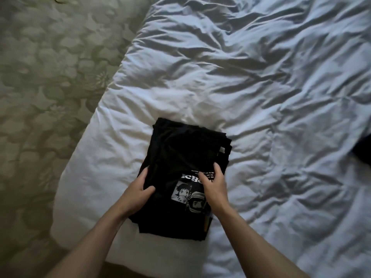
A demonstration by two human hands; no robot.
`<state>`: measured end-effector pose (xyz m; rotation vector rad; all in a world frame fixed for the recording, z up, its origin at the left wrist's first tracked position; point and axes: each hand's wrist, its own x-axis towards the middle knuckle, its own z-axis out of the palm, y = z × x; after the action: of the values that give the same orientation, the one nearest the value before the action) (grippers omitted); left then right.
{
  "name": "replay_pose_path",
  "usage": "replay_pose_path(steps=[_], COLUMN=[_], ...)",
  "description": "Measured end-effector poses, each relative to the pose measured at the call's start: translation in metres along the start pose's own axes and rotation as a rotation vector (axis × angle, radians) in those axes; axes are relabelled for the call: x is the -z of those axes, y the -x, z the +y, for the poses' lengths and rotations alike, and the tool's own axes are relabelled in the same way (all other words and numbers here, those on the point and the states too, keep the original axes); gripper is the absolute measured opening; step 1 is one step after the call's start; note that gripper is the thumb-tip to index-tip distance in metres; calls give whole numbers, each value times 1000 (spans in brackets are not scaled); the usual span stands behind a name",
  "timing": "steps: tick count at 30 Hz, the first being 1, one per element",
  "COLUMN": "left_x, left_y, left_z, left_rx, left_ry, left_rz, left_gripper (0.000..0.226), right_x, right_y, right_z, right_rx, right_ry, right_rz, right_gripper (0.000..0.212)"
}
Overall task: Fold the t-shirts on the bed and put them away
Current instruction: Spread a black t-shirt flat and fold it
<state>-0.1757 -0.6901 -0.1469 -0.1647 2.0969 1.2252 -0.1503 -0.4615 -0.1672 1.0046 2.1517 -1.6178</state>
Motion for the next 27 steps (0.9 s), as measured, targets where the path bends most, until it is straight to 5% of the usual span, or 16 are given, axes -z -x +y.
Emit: replay_pose_path(steps=[5,9,14,17,23,27], left_x=[-5,-9,-21,-18,-12,-11], left_y=[-23,-81,-109,-105,-116,-128], left_z=[36,61,71,64,59,77], left_rx=[42,-39,-144,-260,-83,-163], left_ry=[8,-123,-246,-101,31,-70], left_rz=[347,334,456,477,404,388], left_gripper=[64,89,45,29,39,51], right_x=[3,9,6,7,5,7], right_y=[-12,-44,-61,-62,-60,-67], right_z=[-11,-31,-32,-28,-18,-20], right_rx=[37,61,198,235,182,220], right_ry=[-90,-214,-200,-257,-198,-197], right_rz=[129,165,190,199,68,70], right_gripper=[67,46,11,11,44,27])
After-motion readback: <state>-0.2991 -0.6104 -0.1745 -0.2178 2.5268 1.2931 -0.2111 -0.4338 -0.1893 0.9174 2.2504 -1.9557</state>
